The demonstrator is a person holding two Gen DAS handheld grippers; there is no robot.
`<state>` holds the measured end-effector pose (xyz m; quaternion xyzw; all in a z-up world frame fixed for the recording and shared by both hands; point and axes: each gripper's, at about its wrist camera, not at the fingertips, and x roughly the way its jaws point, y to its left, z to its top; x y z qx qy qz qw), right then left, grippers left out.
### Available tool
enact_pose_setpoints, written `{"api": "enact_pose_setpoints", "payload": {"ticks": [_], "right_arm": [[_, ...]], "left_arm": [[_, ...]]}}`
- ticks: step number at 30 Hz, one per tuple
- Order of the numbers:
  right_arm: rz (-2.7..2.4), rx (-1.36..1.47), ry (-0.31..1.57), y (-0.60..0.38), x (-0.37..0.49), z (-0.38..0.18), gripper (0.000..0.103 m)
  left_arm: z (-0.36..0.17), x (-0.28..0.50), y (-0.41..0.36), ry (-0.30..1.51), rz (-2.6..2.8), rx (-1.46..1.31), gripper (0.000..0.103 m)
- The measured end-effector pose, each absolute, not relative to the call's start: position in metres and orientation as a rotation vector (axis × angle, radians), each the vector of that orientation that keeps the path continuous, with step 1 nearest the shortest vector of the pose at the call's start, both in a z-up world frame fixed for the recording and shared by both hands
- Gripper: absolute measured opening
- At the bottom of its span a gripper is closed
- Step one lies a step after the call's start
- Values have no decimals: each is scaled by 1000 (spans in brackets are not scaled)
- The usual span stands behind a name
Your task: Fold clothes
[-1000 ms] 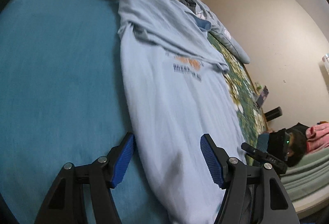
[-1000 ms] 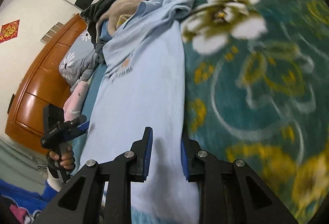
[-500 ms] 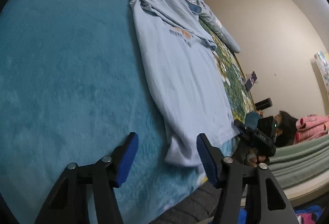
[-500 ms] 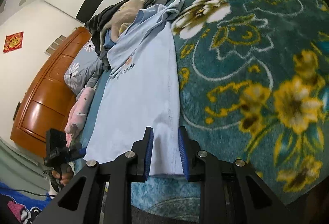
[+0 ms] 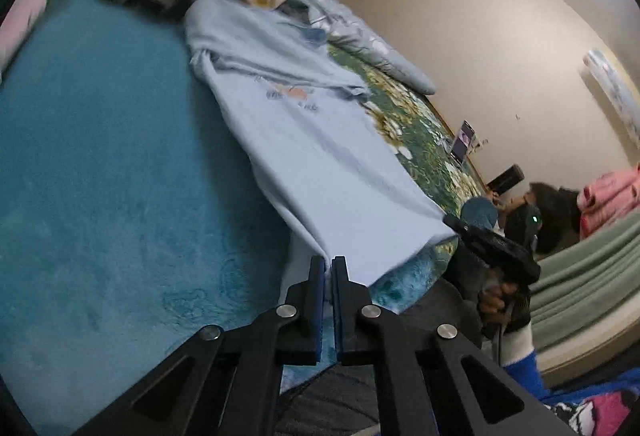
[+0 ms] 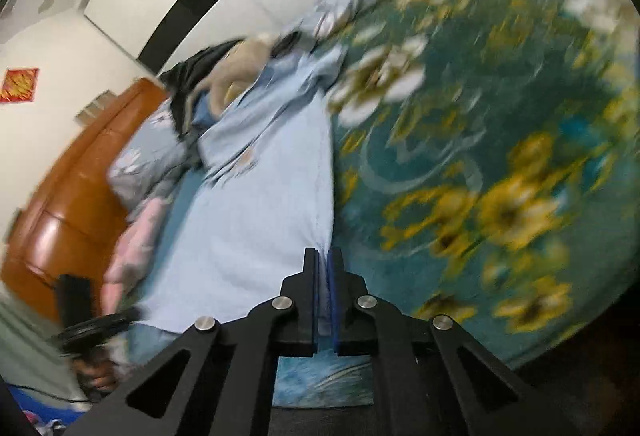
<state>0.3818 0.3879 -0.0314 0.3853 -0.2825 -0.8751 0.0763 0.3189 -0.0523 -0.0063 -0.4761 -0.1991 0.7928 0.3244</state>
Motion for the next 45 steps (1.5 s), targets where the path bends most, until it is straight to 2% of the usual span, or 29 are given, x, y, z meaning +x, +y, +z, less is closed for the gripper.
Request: {"api": "enact_pose_setpoints", "payload": {"ticks": [2,6,8,10,13,16,20,21,22,23,25,30,35,39,40,43,45], "right_arm": [[-2660,1207,-816,392,378,-36,4],[-2634,1276,-875,396,374,-56,4],[-2630,1265,-884,398,377,-58,4],[-2625,1260,-897,398,378,-58,4],[-2625,1269,-896,396,377,-58,4],[-2618,1269,-902,397,376,-58,4],[-2609,1262,-918,397,378,-57,4],[-2608,1261,-916,397,378,-57,4],[-2608,1261,-912,396,378,-56,4],[-2607,1260,-911,395,378,-56,4],[-2602,1246,-915,393,379,-53,4],[-2606,1184,-895,389,390,-37,4],[-2600,1290,-779,375,391,-49,4],[-2579,1313,-816,377,390,-57,4],[-2579,1310,-810,378,391,-55,4],[-2583,1301,-801,379,394,-51,6],[-2585,1273,-815,382,397,-47,7]], "left_arm": [[-12,318,-50,-510,2093,-1274,8],[-33,313,-55,-552,2100,-1380,9],[-39,310,-57,-558,2125,-1416,13],[-42,307,-64,-591,2148,-1433,28],[-46,307,-66,-610,2156,-1425,44],[-53,305,-60,-608,2109,-1419,47],[-61,299,-52,-608,2075,-1398,44],[-60,298,-52,-615,2075,-1394,38],[-61,297,-52,-618,2068,-1396,16],[-62,297,-51,-618,2061,-1401,6],[-62,298,-47,-610,2054,-1401,3],[-31,324,-68,-554,2122,-1365,3],[-58,329,-77,-592,2128,-1468,3],[-59,326,-70,-564,2135,-1466,3],[-58,325,-69,-542,2134,-1467,7],[-54,324,-76,-562,2131,-1451,7],[-51,323,-81,-584,2136,-1442,16]]}}
